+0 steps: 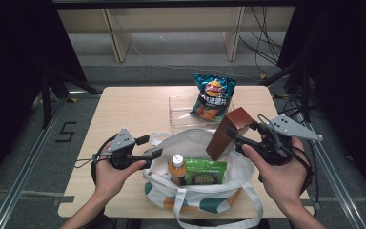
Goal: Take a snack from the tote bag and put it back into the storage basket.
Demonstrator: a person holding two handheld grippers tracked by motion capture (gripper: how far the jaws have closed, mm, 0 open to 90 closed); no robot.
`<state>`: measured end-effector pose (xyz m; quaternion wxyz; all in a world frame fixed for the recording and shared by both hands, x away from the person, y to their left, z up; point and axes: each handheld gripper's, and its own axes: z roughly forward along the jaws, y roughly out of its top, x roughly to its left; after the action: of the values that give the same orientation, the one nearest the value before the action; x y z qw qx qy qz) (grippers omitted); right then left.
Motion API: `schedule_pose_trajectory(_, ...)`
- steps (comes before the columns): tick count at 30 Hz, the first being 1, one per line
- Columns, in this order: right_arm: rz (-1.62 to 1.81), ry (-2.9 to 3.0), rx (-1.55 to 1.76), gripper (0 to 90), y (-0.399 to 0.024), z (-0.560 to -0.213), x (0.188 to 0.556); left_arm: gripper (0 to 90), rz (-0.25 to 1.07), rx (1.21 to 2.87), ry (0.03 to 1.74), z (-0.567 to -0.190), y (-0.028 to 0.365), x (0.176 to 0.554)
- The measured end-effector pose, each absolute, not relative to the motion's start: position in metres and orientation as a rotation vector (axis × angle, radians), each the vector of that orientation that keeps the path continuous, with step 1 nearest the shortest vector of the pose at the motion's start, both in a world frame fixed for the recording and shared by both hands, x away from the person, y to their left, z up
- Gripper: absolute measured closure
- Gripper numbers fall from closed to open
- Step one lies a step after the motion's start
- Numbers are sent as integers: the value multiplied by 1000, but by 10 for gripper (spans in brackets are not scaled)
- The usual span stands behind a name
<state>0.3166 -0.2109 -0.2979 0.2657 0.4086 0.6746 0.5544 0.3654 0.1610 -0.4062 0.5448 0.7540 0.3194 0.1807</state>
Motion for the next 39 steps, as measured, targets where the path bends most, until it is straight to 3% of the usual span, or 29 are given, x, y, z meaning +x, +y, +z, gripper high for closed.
schedule_pose_trajectory(24, 1531, 1721, 1088, 393, -223, -267, 319, 297, 428, 1787, 758, -406, 161, 366)
schedule_pose_trajectory(39, 1487, 1687, 1120, 393, -229, -267, 334, 297, 439, 1790, 760, -405, 163, 366)
